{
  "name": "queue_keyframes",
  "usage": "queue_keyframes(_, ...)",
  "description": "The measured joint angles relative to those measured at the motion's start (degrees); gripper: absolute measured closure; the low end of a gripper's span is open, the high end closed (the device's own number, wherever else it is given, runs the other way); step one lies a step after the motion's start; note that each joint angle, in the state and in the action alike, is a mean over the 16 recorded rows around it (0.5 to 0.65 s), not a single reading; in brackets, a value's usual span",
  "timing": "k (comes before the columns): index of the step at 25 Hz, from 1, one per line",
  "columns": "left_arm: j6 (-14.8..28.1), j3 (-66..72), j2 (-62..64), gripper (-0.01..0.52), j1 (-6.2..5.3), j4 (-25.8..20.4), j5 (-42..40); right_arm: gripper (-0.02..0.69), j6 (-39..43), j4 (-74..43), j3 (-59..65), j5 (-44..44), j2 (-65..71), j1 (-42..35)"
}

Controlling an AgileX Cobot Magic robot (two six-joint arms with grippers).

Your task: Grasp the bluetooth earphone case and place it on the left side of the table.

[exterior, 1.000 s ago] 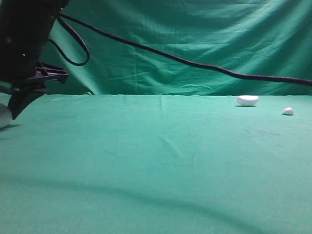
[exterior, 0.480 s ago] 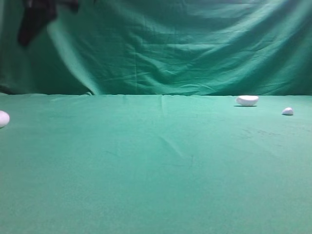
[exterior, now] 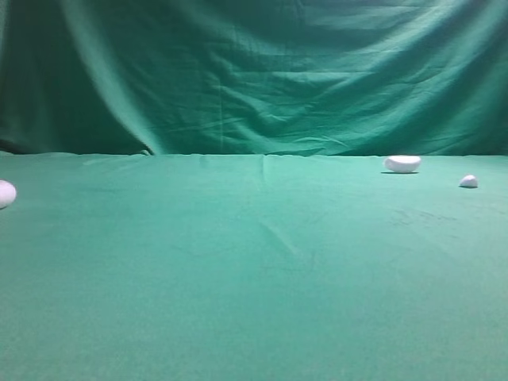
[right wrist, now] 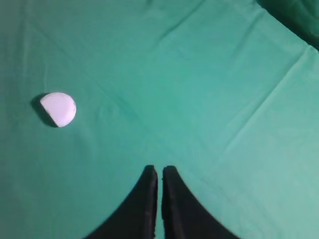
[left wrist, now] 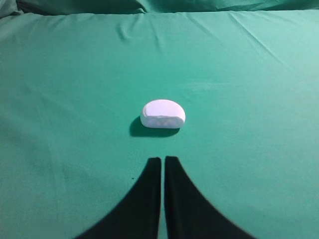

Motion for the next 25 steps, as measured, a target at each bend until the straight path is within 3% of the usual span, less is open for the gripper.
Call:
queue_keyframes(10,0.0,0.0,0.0,0.514,0.0,0.0,0.0,0.665,0.0,8.6,27.1,-2.8,-26.1,-4.7)
queue_keyframes(25,0.0,0.0,0.0,0.514,0.0,0.0,0.0,0.665,-2.0,17.5,66.1,-25.5,-66.2,-5.2)
